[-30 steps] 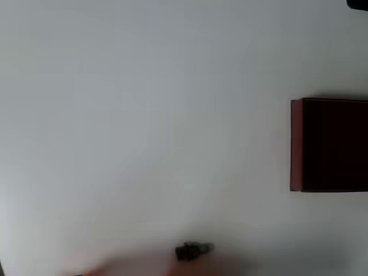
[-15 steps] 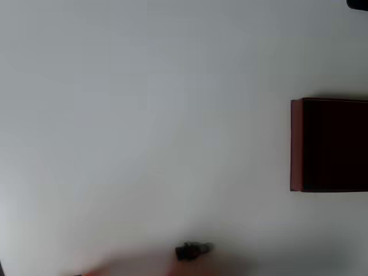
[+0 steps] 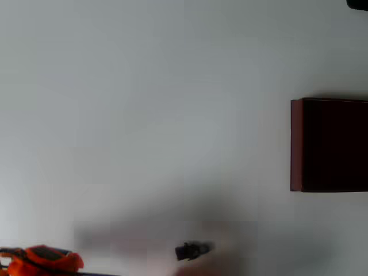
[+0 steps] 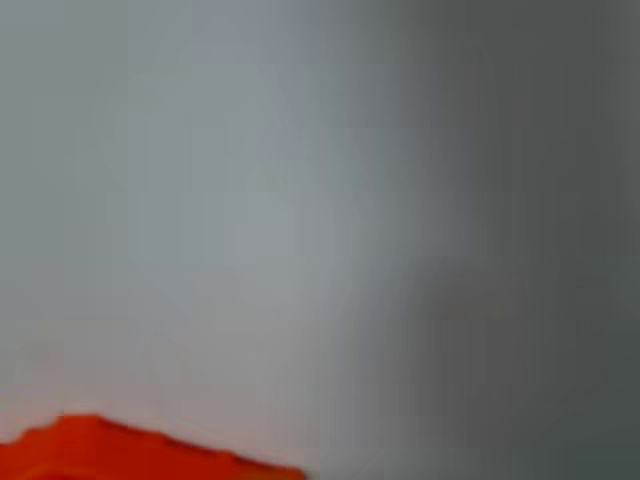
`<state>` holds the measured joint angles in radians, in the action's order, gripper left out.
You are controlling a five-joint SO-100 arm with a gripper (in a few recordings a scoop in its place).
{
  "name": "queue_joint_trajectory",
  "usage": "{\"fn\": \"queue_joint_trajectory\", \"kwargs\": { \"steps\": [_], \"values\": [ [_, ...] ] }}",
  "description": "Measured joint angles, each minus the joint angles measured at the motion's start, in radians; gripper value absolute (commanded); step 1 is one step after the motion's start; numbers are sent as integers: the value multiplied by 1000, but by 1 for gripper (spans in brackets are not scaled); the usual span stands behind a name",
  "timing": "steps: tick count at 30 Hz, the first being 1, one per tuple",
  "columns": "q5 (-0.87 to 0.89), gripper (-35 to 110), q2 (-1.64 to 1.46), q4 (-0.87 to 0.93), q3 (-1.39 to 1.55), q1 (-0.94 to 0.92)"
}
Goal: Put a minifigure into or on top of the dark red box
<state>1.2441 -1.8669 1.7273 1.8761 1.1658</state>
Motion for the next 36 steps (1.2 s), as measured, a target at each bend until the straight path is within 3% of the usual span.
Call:
{"fn": "queue_joint_trajectory", "kwargs": {
  "steps": [10, 18, 22, 26, 36],
  "values": [
    [109, 13, -365, 51, -126, -431],
    [199, 12, -172, 75, -232, -609],
    [337, 0, -238, 77, -140, -646],
    [327, 0, -261, 80, -112, -735],
    [341, 0, 60, 94, -63, -854]
  ]
}}
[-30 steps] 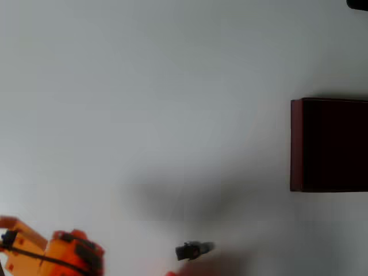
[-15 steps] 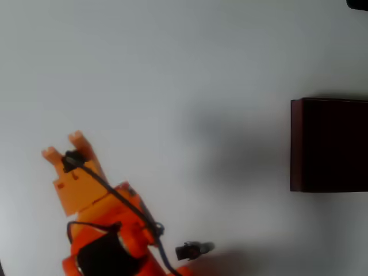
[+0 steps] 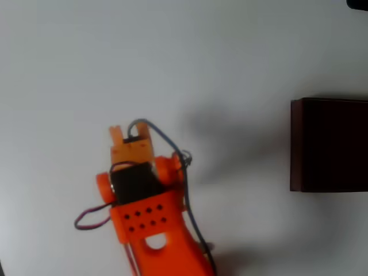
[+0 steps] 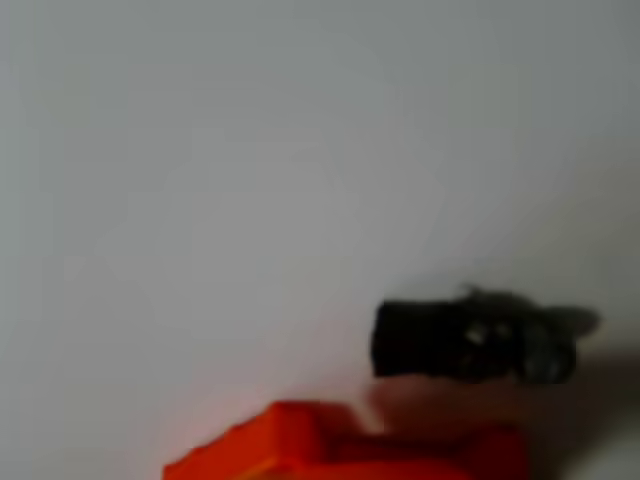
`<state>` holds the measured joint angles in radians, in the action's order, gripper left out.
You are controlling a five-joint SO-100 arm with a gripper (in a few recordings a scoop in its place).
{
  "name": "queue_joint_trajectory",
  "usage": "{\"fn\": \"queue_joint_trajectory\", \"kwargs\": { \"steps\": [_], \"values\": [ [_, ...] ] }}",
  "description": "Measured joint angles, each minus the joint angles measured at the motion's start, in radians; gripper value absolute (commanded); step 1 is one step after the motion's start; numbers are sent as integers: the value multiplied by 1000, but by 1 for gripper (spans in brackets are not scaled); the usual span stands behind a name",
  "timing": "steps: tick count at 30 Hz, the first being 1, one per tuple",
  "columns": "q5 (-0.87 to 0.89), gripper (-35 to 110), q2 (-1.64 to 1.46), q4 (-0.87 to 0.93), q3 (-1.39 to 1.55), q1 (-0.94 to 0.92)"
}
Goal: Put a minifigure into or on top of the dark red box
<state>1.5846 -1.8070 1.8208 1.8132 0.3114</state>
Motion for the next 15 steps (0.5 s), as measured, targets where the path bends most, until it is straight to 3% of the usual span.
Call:
{"fn": "queue_joint_trajectory", "kwargs": {
  "steps": [5, 10, 15],
  "values": [
    [250, 0, -21, -3, 20, 0],
    [135, 0, -3, 0, 9, -127],
    [218, 0, -103, -2, 160, -195]
  ]
}}
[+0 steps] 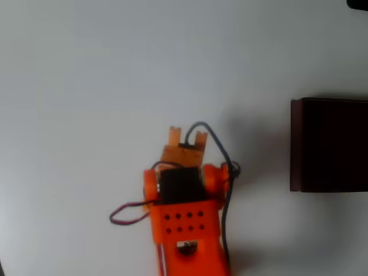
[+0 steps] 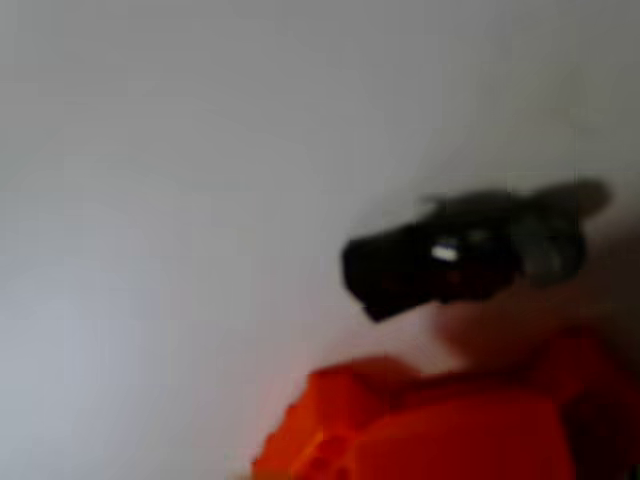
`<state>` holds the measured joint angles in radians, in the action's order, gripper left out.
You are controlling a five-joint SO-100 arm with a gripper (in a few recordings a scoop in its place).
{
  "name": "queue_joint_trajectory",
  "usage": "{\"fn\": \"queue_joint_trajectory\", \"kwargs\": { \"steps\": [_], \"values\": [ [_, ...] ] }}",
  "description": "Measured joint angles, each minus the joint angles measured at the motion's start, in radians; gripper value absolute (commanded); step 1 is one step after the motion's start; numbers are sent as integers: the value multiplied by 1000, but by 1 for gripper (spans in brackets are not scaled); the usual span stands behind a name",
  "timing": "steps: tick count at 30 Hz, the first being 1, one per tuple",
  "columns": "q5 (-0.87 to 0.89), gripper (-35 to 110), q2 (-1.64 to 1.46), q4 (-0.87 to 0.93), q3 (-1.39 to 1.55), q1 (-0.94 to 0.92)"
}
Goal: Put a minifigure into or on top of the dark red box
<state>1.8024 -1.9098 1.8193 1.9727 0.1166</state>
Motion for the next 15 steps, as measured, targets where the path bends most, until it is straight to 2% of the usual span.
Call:
{"fn": "queue_joint_trajectory", "kwargs": {
  "steps": [5, 15],
  "values": [
    [44, 0, -28, -2, 84, -94],
    [255, 0, -44, -3, 278, -256]
  ]
}}
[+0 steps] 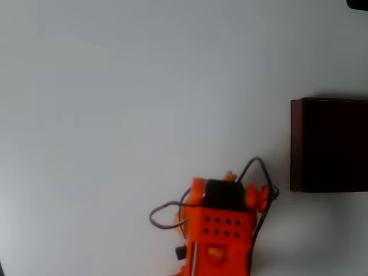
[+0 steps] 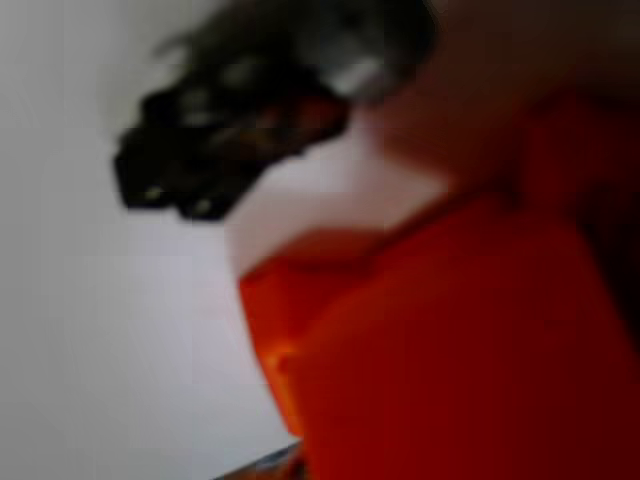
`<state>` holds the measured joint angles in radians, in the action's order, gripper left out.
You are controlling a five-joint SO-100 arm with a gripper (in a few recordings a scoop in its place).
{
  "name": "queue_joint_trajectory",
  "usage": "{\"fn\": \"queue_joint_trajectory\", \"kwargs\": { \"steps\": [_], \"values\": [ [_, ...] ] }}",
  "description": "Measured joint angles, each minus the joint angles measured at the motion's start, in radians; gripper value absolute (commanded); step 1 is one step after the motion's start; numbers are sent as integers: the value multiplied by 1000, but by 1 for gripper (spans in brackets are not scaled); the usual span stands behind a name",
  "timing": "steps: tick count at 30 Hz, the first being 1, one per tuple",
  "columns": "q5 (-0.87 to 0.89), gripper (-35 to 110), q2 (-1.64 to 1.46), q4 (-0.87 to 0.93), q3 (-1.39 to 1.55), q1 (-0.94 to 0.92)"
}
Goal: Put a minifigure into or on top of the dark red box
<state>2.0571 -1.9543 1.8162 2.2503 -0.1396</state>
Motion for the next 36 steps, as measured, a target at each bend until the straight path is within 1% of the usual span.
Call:
{"fn": "queue_joint_trajectory", "kwargs": {
  "steps": [3, 6, 11, 16, 24, 29, 32, 36],
  "values": [
    [-35, 0, 98, -9, 5, -101],
    [-110, 0, 190, -43, 3, -183],
    [-212, 0, 242, -133, 60, -221],
    [-247, 0, 239, -227, 117, -210],
    [-256, 0, 43, -308, 262, -187],
    [-256, 0, -95, -327, 370, -187],
    [-267, 0, -141, -328, 399, -207],
    [-272, 0, -172, -327, 402, -186]
  ]
}}
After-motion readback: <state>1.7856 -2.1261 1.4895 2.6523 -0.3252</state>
